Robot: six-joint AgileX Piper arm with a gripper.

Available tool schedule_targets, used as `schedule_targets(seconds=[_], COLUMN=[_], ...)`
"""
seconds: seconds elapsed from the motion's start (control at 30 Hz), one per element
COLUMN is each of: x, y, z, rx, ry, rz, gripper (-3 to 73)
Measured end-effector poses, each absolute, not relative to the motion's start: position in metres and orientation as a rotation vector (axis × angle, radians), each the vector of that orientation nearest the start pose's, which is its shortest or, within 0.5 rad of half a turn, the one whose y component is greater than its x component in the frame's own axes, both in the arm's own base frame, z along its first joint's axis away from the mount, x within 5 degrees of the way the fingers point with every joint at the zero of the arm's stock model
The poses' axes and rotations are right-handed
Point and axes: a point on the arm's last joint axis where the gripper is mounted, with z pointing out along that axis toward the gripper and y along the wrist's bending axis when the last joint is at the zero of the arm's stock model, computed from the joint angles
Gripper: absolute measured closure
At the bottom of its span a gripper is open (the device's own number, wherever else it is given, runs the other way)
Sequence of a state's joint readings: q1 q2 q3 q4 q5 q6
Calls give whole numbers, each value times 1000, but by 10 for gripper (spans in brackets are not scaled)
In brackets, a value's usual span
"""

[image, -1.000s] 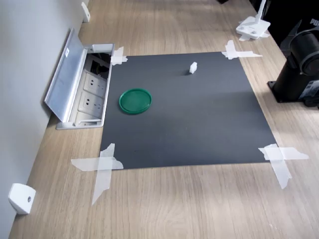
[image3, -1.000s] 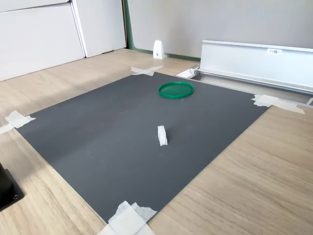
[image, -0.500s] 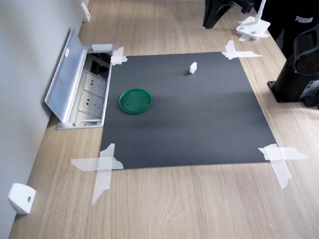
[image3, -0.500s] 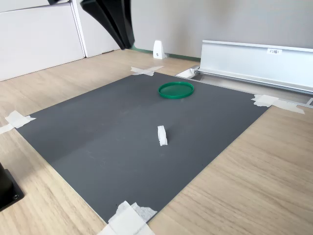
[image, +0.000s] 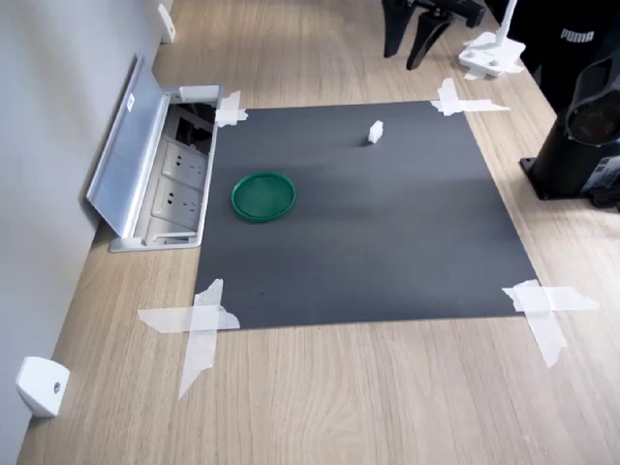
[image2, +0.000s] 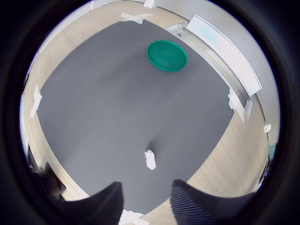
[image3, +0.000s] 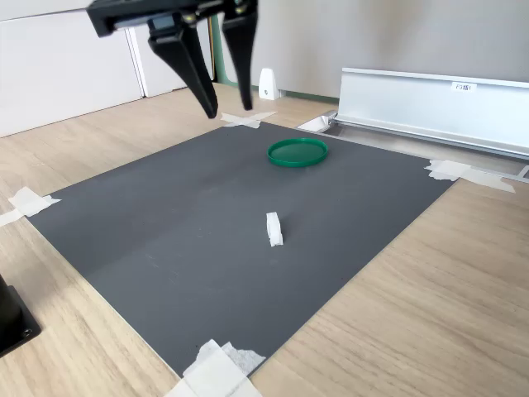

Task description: Grasp a white terminal and put it on the green lid.

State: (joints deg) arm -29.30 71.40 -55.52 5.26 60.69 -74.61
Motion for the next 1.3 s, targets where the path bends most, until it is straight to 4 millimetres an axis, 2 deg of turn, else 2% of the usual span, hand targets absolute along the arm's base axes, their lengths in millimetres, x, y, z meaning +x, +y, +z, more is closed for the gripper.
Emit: schedule_targets(seconds=[0.13, 0.23, 0.47, 0.63, 0.83, 1.3], x=[205, 206, 207, 216, 233, 242], y=[-112, -113, -112, -108, -95, -101], z=[283, 282, 282, 277, 265, 219], rx=[-1075, -1073, -1084, -1124, -1174, -1311], ry=[2700, 2711, 2688, 2668, 2670, 2640], rz=[-317, -322, -316, -315, -284, -327], gripper=[107, 69, 64, 64, 64, 64])
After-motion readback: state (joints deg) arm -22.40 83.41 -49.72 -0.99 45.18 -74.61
